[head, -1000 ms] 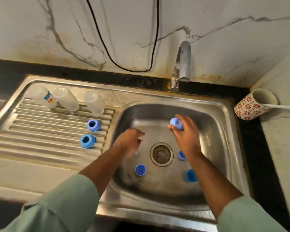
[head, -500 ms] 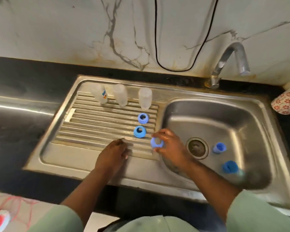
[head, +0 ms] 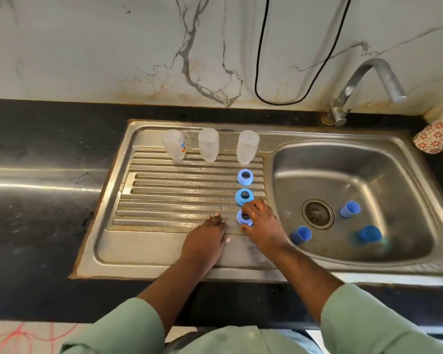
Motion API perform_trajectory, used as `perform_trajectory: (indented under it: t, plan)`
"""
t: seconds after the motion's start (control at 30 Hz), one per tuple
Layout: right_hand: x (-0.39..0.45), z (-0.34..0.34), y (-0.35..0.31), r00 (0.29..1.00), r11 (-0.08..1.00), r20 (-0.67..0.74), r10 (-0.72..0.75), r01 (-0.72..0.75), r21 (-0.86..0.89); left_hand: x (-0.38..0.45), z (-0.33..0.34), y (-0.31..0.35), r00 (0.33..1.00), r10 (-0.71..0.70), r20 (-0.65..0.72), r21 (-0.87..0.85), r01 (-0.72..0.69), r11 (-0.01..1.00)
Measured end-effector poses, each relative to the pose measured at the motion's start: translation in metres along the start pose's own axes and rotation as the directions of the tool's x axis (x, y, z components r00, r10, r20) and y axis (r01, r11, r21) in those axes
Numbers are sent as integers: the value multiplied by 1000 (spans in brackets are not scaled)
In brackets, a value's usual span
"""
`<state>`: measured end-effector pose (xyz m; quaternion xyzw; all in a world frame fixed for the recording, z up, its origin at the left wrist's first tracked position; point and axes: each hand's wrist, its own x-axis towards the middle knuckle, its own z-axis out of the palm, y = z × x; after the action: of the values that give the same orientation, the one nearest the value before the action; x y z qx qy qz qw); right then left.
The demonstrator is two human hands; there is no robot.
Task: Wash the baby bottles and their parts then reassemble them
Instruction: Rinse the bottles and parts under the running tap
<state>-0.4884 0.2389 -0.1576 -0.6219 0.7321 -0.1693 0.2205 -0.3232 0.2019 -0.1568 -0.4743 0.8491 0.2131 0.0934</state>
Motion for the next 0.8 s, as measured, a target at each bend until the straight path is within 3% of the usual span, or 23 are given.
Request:
perform_trajectory:
  t: [0.07,0.2,0.33,0.47,0.53,0.6,0.7,0.8]
  plan:
    - [-2,-1,1,1000,1000,-6,21,-21,16,1,-1,1,999,7,-33,3,-7,1000]
    - [-12,-12,14,997,998,-51,64,-63,28,-1,-3,9,972,31,-231,-18,-36,999]
    - [-28,-37,53,980,988,-148,134,-121,96,1,1,34,908,197,-369,-10,-216,976]
    - [-37,-77,112,958,963,-112,264,-254,90,20,8,88,819,360,-447,12,-397,918]
    - [-34,-93,141,938,941,-103,332,-322,100,35,9,115,830,393,-396,25,-418,908]
    - [-28,-104,168,937,928,-25,349,-342,145,53,11,144,887,359,-291,13,-372,928]
    - [-6,-103,200,960,954,97,262,-273,123,84,18,175,967,212,-139,-13,-216,976]
    - [26,-84,227,956,975,256,143,-180,131,119,28,193,999,37,-29,-29,-38,999]
